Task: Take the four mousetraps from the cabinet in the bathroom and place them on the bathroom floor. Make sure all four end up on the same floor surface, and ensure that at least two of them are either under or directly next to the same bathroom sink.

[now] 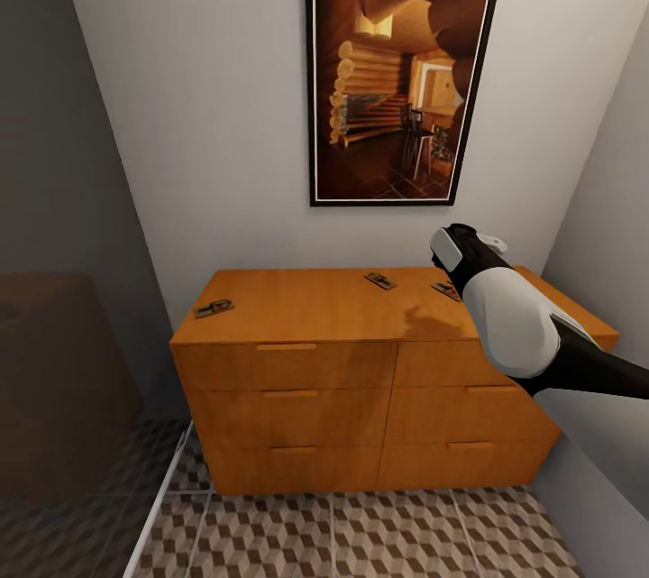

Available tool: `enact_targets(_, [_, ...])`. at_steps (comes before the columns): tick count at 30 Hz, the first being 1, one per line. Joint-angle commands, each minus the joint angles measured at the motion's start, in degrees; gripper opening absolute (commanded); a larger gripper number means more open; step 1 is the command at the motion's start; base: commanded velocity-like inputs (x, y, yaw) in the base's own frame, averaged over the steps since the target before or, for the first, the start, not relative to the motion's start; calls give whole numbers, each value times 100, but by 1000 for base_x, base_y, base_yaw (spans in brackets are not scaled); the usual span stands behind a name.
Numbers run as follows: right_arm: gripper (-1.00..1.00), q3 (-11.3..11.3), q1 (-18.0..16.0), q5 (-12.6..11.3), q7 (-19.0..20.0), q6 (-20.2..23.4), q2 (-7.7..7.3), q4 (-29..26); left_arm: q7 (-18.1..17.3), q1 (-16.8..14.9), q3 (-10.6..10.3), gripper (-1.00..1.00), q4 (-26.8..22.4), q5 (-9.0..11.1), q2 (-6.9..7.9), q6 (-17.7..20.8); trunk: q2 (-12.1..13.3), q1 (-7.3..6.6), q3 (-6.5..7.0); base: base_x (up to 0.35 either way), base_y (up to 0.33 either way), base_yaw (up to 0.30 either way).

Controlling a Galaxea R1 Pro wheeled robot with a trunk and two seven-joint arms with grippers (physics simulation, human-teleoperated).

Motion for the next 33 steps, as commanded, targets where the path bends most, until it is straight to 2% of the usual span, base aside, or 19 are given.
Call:
enact_targets(1, [100,-38,-4,60,3,45,6,-9,-4,-4,-40,100,21,-8,-18,88,-3,0,-6,0,0,0])
enact_targets(5, [100,-38,-2,60,3,45,4,-9,-31,4,-40,100,20,-13,-39,250,-3,0,-6,0,0,0])
enact_targets(19, [100,-47,0,68,-3,45,-23,-9,-40,6,-32,100,10,-6,-37,284,-3,0,-6,15,0,0])
enact_targets(33, [100,-47,0,69,-8,45,-116,-9,-40,8,-32,100,13,-5,-41,285,-3,0,-6,185,79,0])
